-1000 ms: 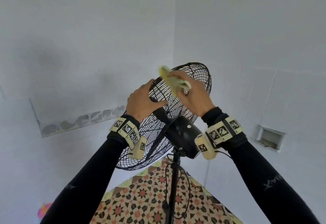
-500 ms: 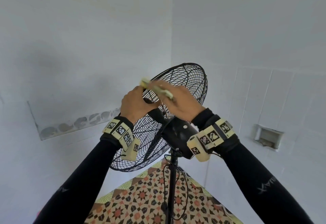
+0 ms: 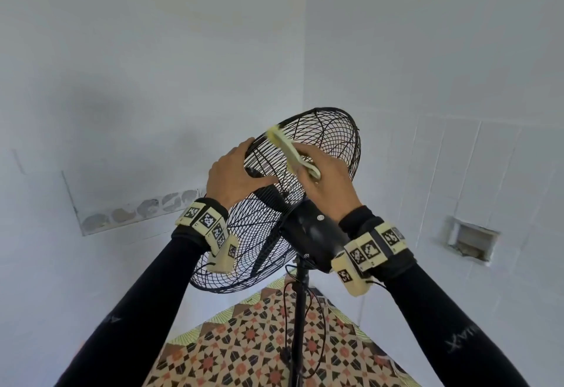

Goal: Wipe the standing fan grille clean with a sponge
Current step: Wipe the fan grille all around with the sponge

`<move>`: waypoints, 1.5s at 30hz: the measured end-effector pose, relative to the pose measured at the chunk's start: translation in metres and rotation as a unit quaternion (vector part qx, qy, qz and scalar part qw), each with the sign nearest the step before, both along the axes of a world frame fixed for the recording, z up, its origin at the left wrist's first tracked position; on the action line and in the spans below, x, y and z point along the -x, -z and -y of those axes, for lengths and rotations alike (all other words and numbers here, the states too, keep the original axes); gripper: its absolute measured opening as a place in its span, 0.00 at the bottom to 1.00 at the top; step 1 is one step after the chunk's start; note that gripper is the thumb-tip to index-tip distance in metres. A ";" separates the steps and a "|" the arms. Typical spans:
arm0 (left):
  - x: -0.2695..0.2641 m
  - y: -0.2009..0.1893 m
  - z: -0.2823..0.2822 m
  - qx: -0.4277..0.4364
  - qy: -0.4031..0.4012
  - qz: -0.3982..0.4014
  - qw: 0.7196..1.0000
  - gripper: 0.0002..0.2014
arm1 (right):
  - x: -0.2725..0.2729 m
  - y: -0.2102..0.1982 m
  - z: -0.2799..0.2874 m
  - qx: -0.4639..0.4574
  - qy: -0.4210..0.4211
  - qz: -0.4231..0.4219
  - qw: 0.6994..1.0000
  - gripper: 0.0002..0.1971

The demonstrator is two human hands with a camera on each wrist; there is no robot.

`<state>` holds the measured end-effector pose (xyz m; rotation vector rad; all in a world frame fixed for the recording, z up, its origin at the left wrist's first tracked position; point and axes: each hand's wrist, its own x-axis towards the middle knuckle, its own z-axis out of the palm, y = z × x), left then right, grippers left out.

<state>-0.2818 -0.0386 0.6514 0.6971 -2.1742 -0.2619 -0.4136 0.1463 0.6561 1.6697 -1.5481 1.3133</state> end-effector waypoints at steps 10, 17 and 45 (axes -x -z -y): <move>-0.001 0.002 -0.003 -0.002 0.011 -0.007 1.000 0.55 | 0.028 0.001 0.011 0.170 0.131 0.199 0.956 0.13; -0.001 0.002 -0.003 0.010 0.012 -0.011 1.000 0.53 | -0.021 0.027 -0.013 0.019 0.009 0.089 0.996 0.12; -0.004 0.003 -0.003 0.018 0.015 -0.019 1.000 0.53 | -0.017 0.077 0.008 0.046 0.038 0.110 0.992 0.16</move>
